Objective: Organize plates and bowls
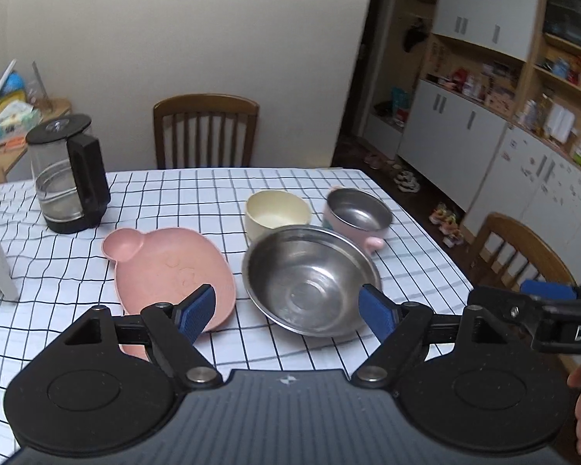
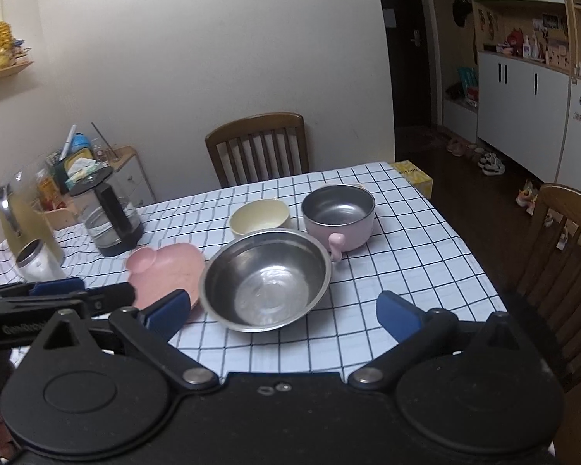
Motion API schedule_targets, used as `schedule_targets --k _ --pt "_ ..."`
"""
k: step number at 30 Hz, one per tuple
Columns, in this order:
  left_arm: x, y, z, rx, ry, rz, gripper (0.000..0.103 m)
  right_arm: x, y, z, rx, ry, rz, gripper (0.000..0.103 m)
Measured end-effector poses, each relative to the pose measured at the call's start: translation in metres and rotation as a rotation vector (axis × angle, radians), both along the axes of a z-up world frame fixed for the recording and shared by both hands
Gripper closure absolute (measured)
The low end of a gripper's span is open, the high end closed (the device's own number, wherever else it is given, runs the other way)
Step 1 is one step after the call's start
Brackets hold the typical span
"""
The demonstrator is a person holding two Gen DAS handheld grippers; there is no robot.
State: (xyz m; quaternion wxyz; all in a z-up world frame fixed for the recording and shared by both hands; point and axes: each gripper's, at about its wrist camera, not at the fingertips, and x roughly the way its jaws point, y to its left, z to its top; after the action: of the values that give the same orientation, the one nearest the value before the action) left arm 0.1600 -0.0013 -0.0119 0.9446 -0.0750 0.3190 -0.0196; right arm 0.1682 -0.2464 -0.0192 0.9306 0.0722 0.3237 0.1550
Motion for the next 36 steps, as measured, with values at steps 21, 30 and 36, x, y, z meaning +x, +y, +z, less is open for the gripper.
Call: schedule_targets --k 21,30,36 --pt "0.076 0.074 -0.059 0.085 0.128 0.255 0.022 0.127 0.096 -0.03 -0.129 0.073 0.342 0.007" --pt "0.112 0.116 -0.091 0.077 0.226 0.345 0.022 0.189 0.172 -0.053 -0.168 0.135 0.483 0.013" --pt "0.134 0.138 -0.109 0.05 0.297 0.39 0.023 0.219 0.214 -0.075 -0.204 0.216 0.543 0.024"
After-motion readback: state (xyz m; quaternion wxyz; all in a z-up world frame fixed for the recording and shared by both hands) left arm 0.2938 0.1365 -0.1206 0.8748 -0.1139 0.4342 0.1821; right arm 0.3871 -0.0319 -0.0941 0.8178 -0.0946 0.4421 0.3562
